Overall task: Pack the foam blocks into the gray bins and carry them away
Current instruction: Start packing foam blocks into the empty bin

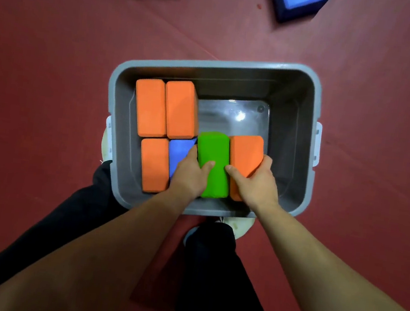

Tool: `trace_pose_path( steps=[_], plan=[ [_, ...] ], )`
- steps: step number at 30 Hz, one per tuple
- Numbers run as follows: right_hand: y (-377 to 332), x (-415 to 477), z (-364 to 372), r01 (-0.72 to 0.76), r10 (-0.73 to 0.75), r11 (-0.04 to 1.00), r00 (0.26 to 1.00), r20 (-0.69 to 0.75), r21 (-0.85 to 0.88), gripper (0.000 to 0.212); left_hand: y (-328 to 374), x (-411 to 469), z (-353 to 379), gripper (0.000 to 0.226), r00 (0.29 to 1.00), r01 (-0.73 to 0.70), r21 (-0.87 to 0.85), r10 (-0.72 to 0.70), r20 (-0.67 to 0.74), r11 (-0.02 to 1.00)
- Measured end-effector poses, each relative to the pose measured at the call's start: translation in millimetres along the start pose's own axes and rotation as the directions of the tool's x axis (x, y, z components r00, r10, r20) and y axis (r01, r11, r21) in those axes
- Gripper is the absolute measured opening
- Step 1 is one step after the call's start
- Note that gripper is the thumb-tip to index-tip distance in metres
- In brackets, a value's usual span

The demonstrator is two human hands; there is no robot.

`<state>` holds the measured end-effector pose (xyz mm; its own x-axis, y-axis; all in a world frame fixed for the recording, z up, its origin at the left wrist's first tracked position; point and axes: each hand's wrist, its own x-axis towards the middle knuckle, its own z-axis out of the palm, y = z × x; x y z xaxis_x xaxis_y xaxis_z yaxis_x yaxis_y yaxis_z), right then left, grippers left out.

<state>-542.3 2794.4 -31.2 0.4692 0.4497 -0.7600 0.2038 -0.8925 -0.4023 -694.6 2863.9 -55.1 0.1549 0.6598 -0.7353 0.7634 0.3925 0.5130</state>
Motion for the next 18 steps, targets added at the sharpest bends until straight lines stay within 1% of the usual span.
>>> trace_pose_path(
  steps=[5, 6, 8, 10, 12, 14, 15, 16, 18],
  plan=[
    [22.1, 5.4, 17.1, -0.019, 0.017, 0.999, 0.998, 0.065, 0.027, 0.087, -27.9, 2.5, 14.0, 0.057, 1.000, 0.021, 0.024, -0.021, 0.013, 0.999],
    [25.4, 6.8, 19.2, -0.020, 0.018, 0.999, 0.998, 0.068, 0.035, 0.088, -31.1, 2.9, 15.9, 0.062, 1.000, 0.020, 0.057, -0.019, -0.004, 0.998],
    [29.4, 10.2, 19.7, -0.020, 0.015, 0.998, 0.997, 0.076, 0.063, 0.090, -27.0, 6.0, 11.9, 0.079, 1.000, -0.008, 0.172, 0.009, -0.006, 0.985],
    [33.1, 14.6, 19.6, -0.035, 0.027, 0.996, 0.995, 0.093, 0.080, 0.091, -16.9, 17.7, 1.0, 0.093, 0.997, -0.043, 0.321, 0.020, 0.075, 0.946],
    [35.1, 18.6, 20.4, -0.050, 0.042, 0.995, 0.994, 0.100, 0.085, 0.090, -5.8, 35.5, -9.7, 0.092, 0.979, -0.045, 0.418, -0.042, 0.197, 0.908],
    [34.7, 22.0, 22.5, -0.053, 0.045, 0.995, 0.995, 0.093, 0.084, 0.088, 6.3, 51.5, -15.4, 0.092, 0.937, 0.008, 0.378, -0.138, 0.320, 0.926],
    [33.6, 24.0, 24.3, -0.050, 0.042, 0.995, 0.995, 0.088, 0.085, 0.088, 11.9, 59.2, -16.8, 0.095, 0.916, 0.044, 0.359, -0.181, 0.357, 0.932],
    [32.7, 25.4, 25.3, -0.051, 0.043, 0.995, 0.996, 0.084, 0.088, 0.087, 16.9, 66.6, -16.9, 0.099, 0.901, 0.060, 0.371, -0.210, 0.379, 0.927],
    [30.2, 29.5, 26.6, -0.053, 0.045, 0.993, 0.996, 0.076, 0.101, 0.086, 27.1, 82.4, -16.0, 0.109, 0.887, 0.035, 0.462, -0.240, 0.395, 0.886]
  ],
)
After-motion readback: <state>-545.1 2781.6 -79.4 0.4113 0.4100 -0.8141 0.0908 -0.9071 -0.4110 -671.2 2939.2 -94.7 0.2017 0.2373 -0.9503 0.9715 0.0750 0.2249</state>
